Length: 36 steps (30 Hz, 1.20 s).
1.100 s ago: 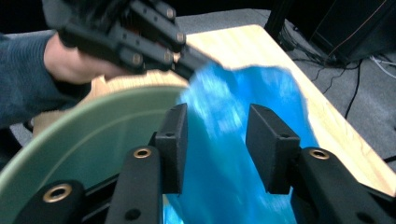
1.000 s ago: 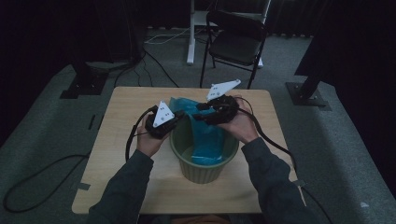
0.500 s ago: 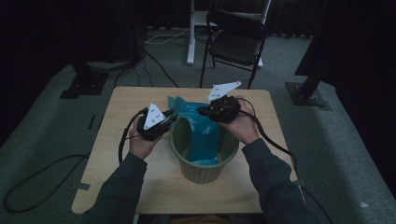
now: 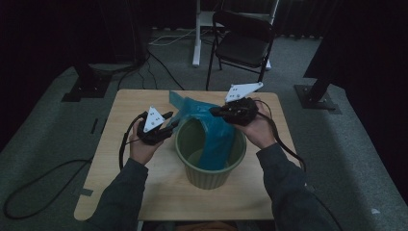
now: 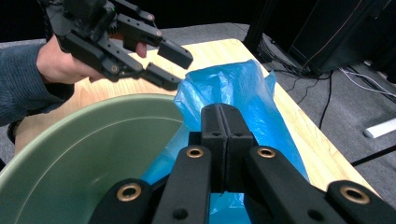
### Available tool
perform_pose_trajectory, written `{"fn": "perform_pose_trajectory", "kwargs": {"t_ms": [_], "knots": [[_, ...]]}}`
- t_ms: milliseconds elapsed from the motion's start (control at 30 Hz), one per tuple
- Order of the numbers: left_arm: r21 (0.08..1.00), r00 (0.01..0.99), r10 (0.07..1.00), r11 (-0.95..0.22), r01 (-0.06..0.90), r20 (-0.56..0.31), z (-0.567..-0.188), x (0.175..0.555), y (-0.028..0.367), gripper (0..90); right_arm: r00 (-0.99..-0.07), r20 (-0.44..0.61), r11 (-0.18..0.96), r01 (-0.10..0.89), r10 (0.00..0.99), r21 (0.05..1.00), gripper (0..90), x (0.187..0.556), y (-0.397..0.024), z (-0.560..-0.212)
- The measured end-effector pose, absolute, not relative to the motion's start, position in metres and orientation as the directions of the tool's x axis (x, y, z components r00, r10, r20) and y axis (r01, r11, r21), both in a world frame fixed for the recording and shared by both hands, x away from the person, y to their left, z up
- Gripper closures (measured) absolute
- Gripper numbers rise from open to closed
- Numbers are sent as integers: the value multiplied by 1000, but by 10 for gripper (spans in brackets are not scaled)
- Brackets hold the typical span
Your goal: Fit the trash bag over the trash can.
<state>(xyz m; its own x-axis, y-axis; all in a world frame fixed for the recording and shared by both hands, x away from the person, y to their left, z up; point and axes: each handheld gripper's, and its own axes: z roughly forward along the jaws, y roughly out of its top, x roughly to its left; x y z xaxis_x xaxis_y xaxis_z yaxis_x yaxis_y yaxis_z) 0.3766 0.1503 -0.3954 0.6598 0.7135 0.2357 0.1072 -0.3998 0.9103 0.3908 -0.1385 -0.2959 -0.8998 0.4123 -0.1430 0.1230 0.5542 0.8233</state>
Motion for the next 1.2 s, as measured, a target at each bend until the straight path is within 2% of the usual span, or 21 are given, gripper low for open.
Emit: {"fn": "perform_pose_trajectory", "kwargs": {"t_ms": [133,300,400,633,700,767,867,1200], "knots": [[904,642,727,-410,119,245,-395,383,143,641,-904,-143,558,118,402,821,898,389,-137,-297],[902,638,725,-419,109,260,-392,385,137,821,-909,-153,572,109,389,813,898,387,-136,-299],[909,629,734,-404,102,256,-388,384,137,887,-912,-157,583,104,380,806,897,385,-136,-300],[921,637,725,-385,59,262,-375,377,134,897,-912,-138,611,140,386,779,876,386,-141,-314],[925,644,720,-378,51,259,-373,375,133,898,-913,-126,613,155,389,775,806,389,-141,-317],[924,650,712,-382,38,268,-370,373,130,897,-910,-127,608,155,394,779,693,390,-141,-316],[921,656,701,-389,24,279,-367,371,126,898,-910,-130,599,147,395,787,613,389,-139,-312],[921,682,670,-389,-14,294,-360,360,117,897,-895,-160,583,128,417,802,539,393,-120,-299]]}}
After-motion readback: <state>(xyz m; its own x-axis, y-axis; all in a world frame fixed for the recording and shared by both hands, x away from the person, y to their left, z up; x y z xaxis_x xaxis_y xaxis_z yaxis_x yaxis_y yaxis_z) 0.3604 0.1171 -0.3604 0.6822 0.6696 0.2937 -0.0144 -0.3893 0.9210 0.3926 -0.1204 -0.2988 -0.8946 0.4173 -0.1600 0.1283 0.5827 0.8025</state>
